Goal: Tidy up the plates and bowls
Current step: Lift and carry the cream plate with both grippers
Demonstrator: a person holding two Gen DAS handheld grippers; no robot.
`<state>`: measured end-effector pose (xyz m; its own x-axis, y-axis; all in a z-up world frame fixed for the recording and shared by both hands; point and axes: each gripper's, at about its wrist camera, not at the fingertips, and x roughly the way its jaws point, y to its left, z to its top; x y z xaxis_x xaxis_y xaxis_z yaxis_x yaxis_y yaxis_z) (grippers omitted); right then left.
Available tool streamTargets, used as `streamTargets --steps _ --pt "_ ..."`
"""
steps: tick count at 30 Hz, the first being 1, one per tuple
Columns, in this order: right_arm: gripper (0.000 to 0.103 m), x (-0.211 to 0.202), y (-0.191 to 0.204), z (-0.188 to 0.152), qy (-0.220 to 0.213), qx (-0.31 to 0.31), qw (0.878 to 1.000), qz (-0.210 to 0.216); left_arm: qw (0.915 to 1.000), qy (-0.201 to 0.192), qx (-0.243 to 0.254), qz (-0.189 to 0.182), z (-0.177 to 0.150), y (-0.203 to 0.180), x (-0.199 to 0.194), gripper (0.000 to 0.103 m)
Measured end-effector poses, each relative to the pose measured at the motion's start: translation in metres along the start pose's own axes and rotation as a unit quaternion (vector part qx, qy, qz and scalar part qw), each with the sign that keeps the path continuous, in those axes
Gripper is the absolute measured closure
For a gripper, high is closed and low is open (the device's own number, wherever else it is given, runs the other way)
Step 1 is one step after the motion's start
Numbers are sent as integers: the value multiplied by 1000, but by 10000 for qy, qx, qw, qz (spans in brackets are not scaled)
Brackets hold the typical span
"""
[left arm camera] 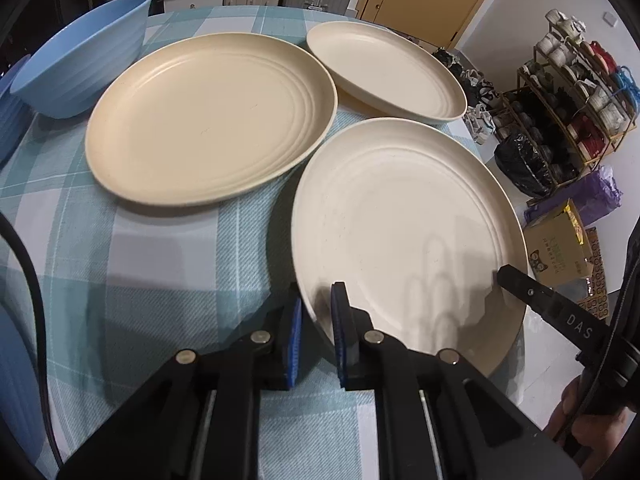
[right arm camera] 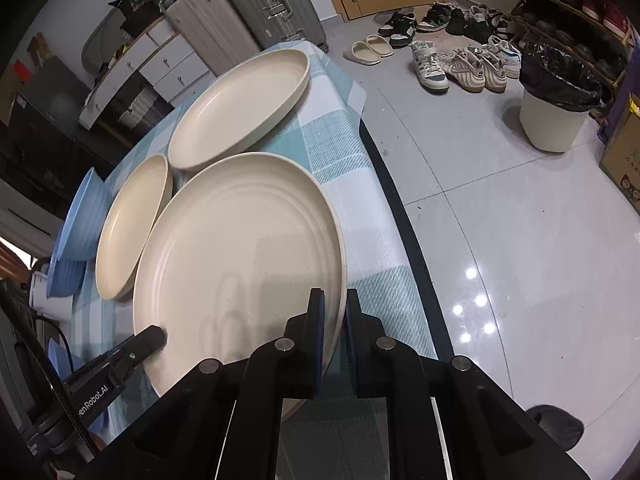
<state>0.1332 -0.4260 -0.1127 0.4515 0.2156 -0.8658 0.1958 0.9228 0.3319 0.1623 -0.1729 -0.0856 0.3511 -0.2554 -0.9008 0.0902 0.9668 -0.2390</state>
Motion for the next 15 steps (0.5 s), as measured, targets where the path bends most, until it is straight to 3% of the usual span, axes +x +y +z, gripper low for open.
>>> streamTargets --steps 15 --pt "93 -24 12 -68 276 -164 9994 115 9991 176 303 241 -58 10 -28 91"
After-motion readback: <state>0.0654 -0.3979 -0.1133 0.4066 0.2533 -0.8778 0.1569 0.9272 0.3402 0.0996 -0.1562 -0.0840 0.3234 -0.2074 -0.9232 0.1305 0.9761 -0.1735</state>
